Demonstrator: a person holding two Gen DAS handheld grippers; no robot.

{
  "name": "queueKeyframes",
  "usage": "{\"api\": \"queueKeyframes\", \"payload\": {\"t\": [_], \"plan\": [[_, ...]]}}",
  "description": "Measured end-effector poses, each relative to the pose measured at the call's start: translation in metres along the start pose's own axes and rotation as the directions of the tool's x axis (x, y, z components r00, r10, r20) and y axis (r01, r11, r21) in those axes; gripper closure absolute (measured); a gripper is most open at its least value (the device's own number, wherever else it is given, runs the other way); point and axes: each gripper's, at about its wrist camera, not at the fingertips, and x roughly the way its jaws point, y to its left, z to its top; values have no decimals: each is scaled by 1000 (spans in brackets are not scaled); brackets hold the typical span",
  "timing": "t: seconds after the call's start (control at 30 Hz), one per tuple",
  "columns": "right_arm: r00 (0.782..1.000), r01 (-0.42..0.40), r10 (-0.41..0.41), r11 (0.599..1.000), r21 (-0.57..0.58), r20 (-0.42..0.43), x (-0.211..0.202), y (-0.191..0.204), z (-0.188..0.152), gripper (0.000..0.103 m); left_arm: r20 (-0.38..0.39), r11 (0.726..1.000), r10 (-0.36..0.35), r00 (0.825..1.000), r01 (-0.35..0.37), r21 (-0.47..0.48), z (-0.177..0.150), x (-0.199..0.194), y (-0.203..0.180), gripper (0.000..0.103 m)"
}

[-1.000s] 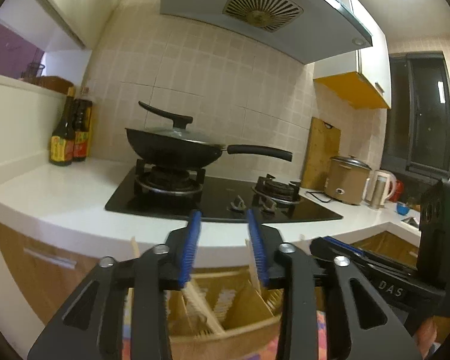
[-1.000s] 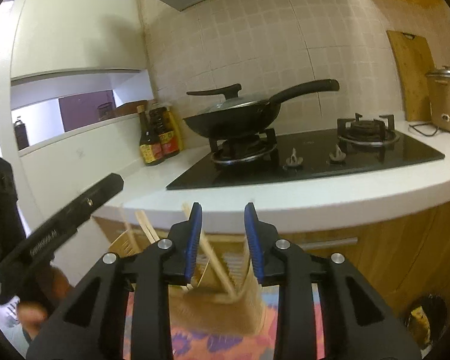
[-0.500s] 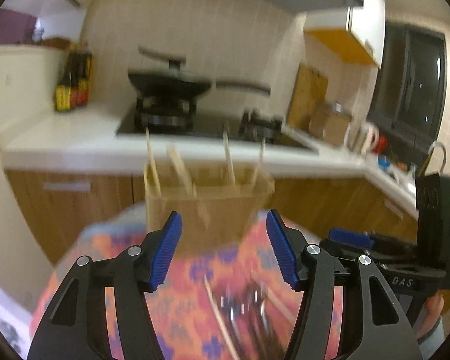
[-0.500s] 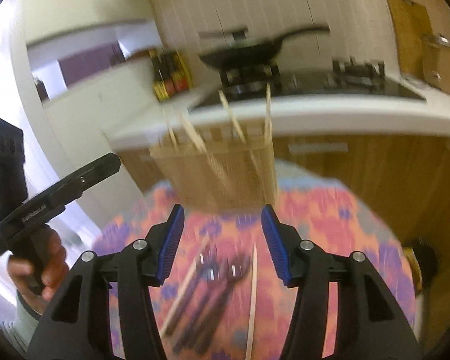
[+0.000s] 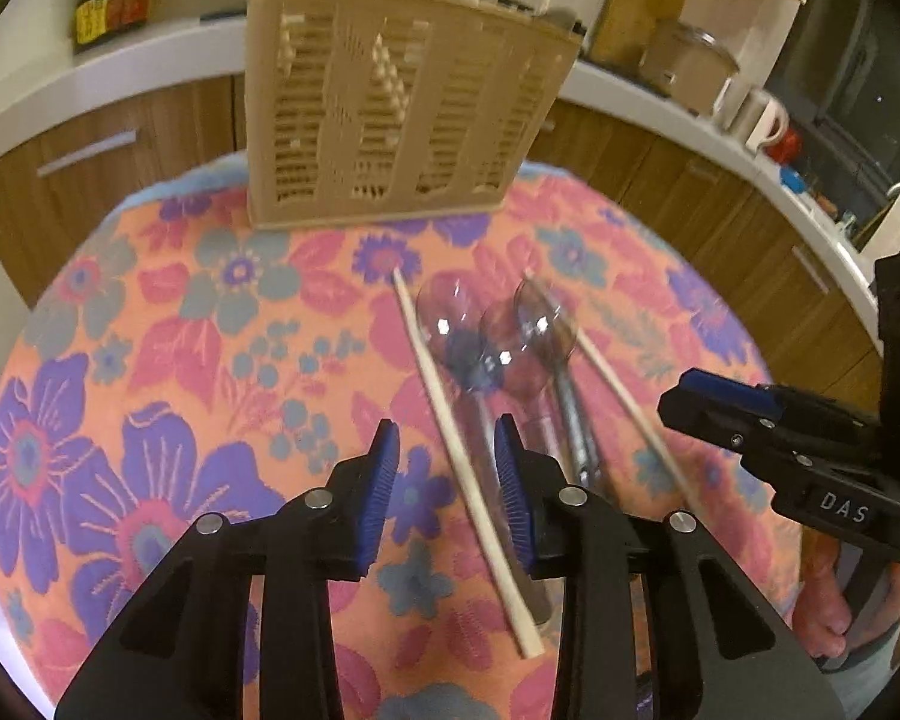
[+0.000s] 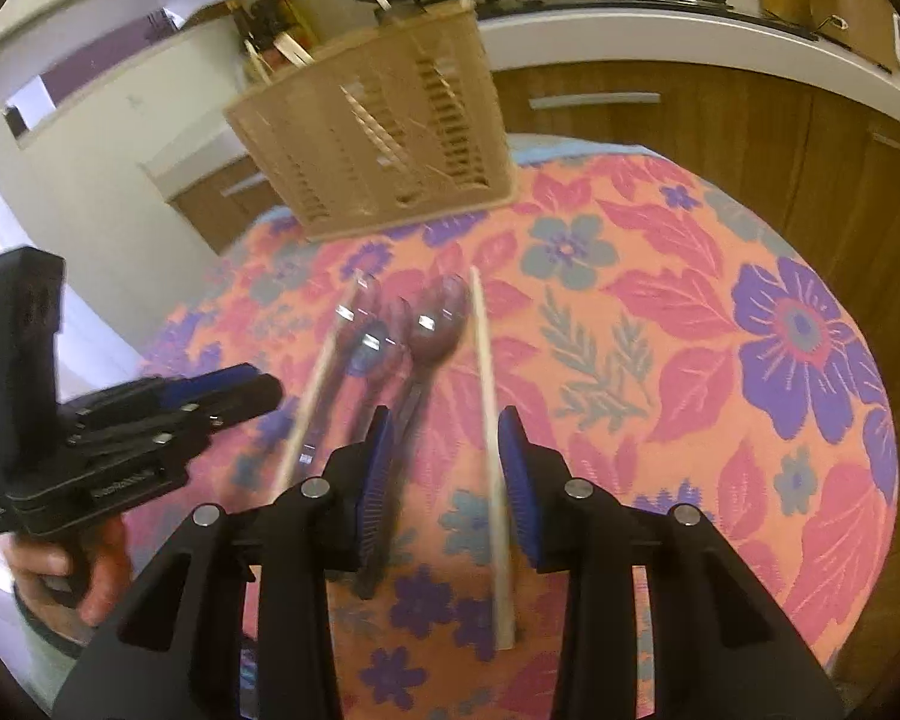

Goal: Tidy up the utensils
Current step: 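Move both open tools back over the remaining spoons on the table, then grasp a wooden chopstick with the left tool while the right tool grasps another chopstick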

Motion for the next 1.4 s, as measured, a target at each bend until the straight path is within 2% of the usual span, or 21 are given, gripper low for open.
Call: {"api": "queueKeyframes", "payload": {"t": [0.07, 0.27, 0.4, 0.53, 0.63, 0.7, 0.73, 0.87, 0.93, 1.13, 1.27, 1.4], "plan": [[999, 39, -39, 999, -16, -19, 6, 0, -1, 72, -17, 1000, 23, 1000, -23, 9, -1, 7, 0, 72], [998, 56, -58, 997, -46, -38, 13, 2, 2, 72, -62, 997, 58, 996, -55, 47, 7, 22, -10, 79], [995, 70, -74, 996, -57, -72, 24, 1, 6, 72, -72, 993, 92, 993, -86, 80, 11, 28, -15, 79], [991, 69, -76, 996, -59, -110, 36, 1, 7, 78, -84, 989, 116, 990, -107, 106, 16, 31, -18, 79], [985, 107, -120, 989, -103, -125, 40, 7, 11, 86, -87, 981, 145, 986, -131, 142, 17, 34, -24, 81], [979, 133, -151, 982, -134, -138, 42, 9, 13, 96, -79, 970, 191, 978, -175, 170, 17, 37, -27, 96], [976, 146, -168, 977, -154, -142, 42, 9, 14, 99, -78, 969, 194, 978, -178, 172, 18, 39, -27, 98], [974, 152, -172, 978, -141, -149, 37, 4, 17, 99, -73, 983, 151, 986, -142, 120, 16, 32, -13, 99], [979, 132, -147, 985, -108, -138, 27, -3, 16, 99, -57, 986, 147, 988, -141, 87, 12, 21, -3, 99], [979, 132, -140, 989, -64, -148, 7, -23, 7, 99, -46, 986, 168, 985, -167, 25, 2, -7, 28, 99], [971, 138, -150, 988, -73, -187, 12, -28, -4, 99, -66, 984, 181, 981, -179, 22, -5, -8, 37, 99], [968, 147, -162, 985, -88, -190, 10, -27, -8, 99, -62, 979, 201, 978, -200, 27, -9, -7, 37, 99]]}}
